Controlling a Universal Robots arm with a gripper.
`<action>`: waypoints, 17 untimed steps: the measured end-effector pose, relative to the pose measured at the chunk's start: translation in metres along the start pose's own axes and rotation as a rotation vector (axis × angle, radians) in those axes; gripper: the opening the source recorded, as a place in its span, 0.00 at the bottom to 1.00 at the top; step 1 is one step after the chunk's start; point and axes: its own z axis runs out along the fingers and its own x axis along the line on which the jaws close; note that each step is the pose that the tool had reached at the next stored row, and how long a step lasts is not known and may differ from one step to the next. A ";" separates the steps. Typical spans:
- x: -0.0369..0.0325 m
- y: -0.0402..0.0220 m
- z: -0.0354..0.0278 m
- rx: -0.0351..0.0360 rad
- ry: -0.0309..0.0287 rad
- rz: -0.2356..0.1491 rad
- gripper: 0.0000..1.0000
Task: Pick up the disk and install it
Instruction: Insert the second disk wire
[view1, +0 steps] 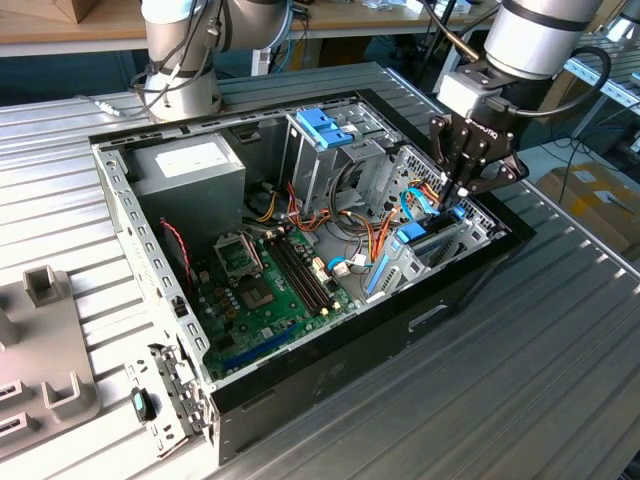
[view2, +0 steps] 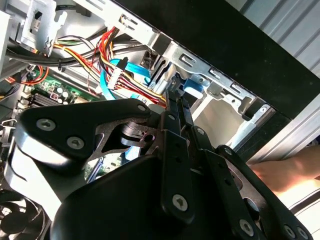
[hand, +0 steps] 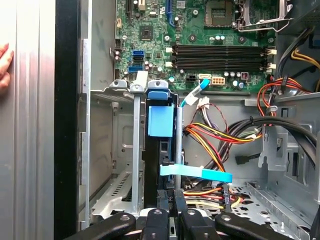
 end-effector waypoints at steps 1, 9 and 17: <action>0.0000 0.0005 0.0003 0.0001 0.0000 0.000 0.16; 0.0005 0.0018 0.0012 0.0001 0.0000 0.001 0.16; 0.0041 0.0020 0.0017 -0.0007 -0.0249 0.023 0.16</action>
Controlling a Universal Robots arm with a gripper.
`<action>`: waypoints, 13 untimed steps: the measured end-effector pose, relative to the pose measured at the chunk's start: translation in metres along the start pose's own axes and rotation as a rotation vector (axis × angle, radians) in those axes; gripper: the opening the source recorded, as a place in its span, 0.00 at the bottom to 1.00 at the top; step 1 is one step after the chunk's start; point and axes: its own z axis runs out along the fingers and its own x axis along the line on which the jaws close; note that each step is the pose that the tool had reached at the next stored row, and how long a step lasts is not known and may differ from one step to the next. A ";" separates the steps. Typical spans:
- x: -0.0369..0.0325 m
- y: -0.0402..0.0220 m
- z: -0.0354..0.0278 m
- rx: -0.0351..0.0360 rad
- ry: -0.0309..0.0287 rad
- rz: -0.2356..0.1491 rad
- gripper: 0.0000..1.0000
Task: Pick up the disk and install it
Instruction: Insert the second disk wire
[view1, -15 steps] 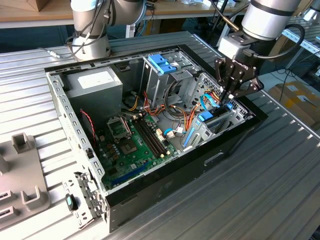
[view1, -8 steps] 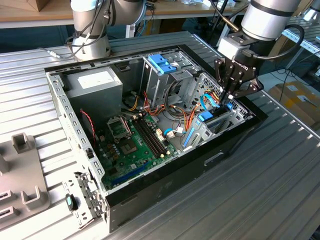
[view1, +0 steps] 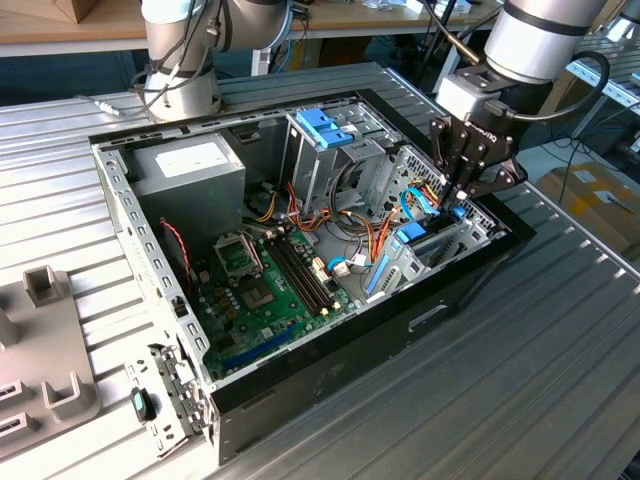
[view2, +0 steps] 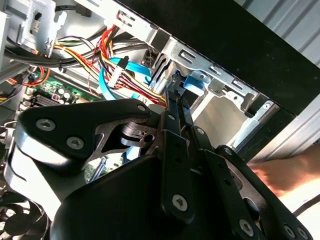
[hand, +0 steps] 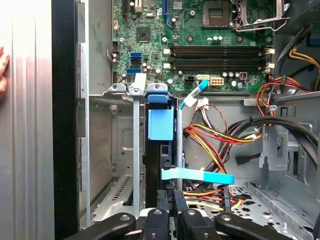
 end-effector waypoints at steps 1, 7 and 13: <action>0.0005 0.0000 0.0000 0.0001 -0.0063 0.000 0.16; 0.0061 0.0003 0.0003 0.0002 -0.0108 0.000 0.16; 0.0062 0.0015 0.0005 0.0002 -0.0113 0.000 0.16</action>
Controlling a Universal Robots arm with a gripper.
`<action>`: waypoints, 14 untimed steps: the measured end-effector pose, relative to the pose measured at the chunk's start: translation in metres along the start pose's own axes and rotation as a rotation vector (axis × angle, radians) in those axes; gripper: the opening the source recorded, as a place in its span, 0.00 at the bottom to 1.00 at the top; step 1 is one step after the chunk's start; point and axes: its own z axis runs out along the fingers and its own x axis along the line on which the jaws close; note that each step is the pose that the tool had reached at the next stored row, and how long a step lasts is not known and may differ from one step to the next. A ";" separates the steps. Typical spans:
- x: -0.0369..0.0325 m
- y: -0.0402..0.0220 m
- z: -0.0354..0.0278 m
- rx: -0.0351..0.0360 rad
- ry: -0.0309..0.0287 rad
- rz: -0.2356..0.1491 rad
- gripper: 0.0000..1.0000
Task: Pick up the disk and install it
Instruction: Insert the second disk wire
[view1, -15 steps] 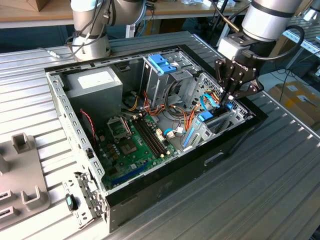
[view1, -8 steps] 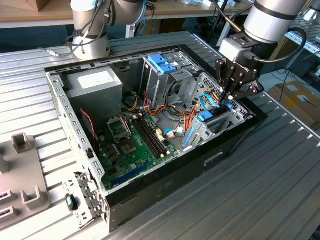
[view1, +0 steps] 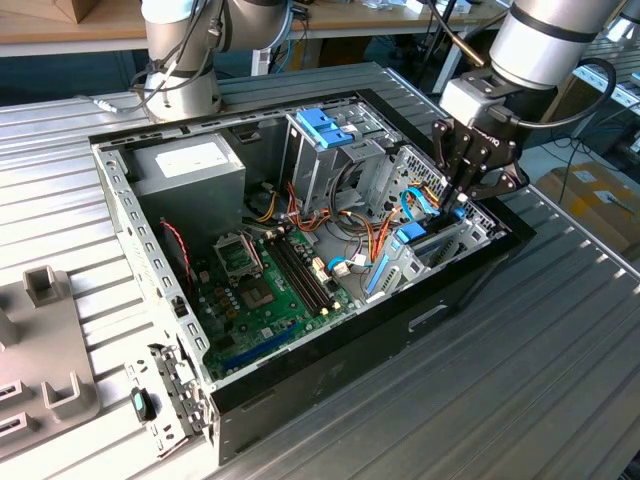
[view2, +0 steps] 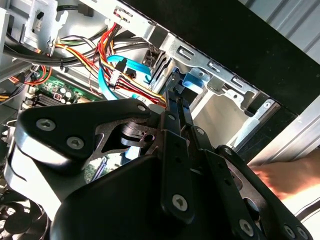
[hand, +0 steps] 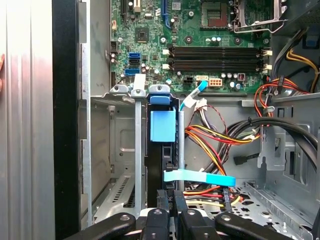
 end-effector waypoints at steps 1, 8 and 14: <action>0.0000 0.0000 0.0000 0.0000 0.0000 0.000 0.16; -0.0001 0.0003 0.0012 0.0000 0.0002 0.000 0.16; -0.0001 0.0008 0.0016 0.0001 -0.0045 0.000 0.16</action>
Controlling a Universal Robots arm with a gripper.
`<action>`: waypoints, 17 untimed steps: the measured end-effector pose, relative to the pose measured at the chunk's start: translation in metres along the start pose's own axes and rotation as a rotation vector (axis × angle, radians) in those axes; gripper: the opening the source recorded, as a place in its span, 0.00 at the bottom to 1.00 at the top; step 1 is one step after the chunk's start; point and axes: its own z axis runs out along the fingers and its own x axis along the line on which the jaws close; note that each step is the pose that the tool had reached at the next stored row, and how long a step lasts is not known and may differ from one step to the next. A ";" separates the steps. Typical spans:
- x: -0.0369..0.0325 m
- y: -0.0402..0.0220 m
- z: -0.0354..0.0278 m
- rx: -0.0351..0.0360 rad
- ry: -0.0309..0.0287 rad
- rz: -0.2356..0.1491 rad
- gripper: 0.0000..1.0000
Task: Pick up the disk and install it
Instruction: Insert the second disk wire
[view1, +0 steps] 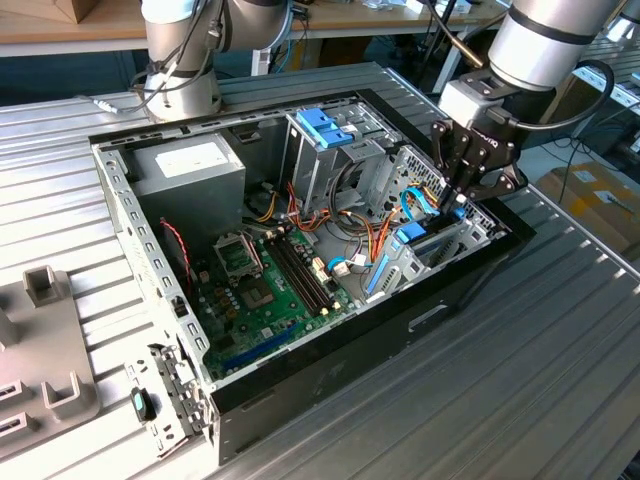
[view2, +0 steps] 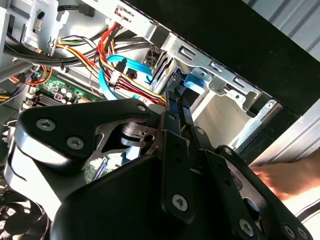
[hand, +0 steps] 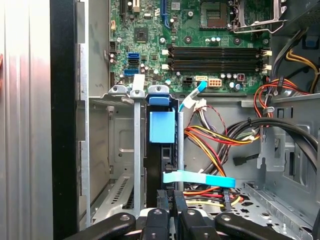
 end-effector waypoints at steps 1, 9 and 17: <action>0.0000 0.0000 0.0003 0.0000 -0.0007 0.000 0.16; -0.0001 0.0001 0.0034 0.0000 -0.0005 0.000 0.16; -0.0002 0.0004 0.0060 0.0000 -0.0005 0.000 0.16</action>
